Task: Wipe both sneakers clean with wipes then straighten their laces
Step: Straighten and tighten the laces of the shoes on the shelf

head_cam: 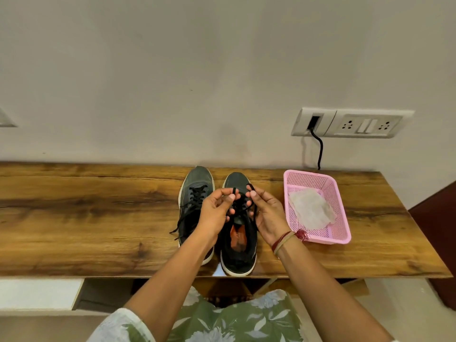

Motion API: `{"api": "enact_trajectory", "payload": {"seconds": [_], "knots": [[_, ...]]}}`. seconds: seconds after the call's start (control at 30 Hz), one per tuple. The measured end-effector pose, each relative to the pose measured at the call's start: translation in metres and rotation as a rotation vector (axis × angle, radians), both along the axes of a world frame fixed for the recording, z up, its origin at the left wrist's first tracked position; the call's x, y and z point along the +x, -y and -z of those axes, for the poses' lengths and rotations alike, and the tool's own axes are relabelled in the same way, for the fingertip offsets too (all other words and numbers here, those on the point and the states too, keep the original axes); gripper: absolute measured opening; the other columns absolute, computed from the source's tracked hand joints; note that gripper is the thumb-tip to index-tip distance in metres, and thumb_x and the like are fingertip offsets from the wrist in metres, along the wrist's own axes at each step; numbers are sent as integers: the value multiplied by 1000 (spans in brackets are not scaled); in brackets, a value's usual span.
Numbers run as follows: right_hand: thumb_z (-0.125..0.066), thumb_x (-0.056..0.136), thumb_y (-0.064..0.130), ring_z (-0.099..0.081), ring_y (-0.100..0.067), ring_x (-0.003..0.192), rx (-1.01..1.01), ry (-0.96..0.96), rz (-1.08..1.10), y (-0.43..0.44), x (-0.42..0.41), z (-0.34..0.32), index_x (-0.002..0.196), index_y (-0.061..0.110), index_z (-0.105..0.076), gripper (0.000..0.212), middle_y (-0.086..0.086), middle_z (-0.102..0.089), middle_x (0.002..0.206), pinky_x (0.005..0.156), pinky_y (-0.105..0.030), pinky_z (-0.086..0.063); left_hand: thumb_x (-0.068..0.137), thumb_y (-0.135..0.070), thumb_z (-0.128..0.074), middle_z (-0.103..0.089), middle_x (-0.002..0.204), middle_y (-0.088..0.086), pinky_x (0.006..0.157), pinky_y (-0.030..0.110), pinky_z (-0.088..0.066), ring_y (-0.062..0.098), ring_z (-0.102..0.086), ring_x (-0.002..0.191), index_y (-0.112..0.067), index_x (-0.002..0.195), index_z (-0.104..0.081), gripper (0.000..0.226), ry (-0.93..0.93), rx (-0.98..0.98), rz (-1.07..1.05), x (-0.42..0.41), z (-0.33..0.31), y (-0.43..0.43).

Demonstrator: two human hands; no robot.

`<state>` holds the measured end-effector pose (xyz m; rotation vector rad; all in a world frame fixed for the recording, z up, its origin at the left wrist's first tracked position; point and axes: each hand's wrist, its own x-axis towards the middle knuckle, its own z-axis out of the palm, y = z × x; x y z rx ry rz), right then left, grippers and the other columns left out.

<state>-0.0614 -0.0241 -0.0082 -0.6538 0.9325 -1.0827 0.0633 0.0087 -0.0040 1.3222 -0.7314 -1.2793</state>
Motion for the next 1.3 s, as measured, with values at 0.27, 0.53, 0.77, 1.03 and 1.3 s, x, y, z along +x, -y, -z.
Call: {"api": "enact_trajectory", "payload": {"seconds": [0.27,0.53,0.77,1.03,1.3], "knots": [[-49,93,0,-51,-5,63,-43,-51,5,-1,6,7,111,6,-63,24,-5,-67,89,49,-15,-39,92,4,-54,-71,81,-1,49,11,-41,-4,-54,49,3,109,-63,20,87,-105,-1,-3,6,3],[-54,87,-8,-56,-5,49,-13,-122,-16,5,5,1,92,10,-58,19,0,-65,60,46,-13,-43,86,1,-64,-69,57,-5,50,10,-43,-1,-57,46,-4,101,-57,17,3,-93,50,-1,4,7],[-56,87,-4,-53,-6,58,-11,-131,-155,8,-4,-5,90,0,-66,11,-1,-63,63,51,-12,-44,81,1,-70,-69,62,4,65,22,-55,12,-67,58,-5,79,-62,10,-92,-65,2,-6,6,9],[-56,89,4,-53,-5,67,-44,-54,-208,4,-11,2,100,-1,-66,16,-2,-62,77,59,-14,-43,82,7,-67,-67,56,-3,59,17,-52,5,-65,54,-5,72,-59,17,8,-77,-5,-10,10,17],[-47,94,4,-53,-6,58,133,150,-69,8,-8,6,88,2,-62,16,-6,-61,73,52,-13,-47,83,-3,-70,-72,80,-5,80,20,-52,3,-68,78,-15,90,-69,14,348,-154,230,6,29,12]]}}
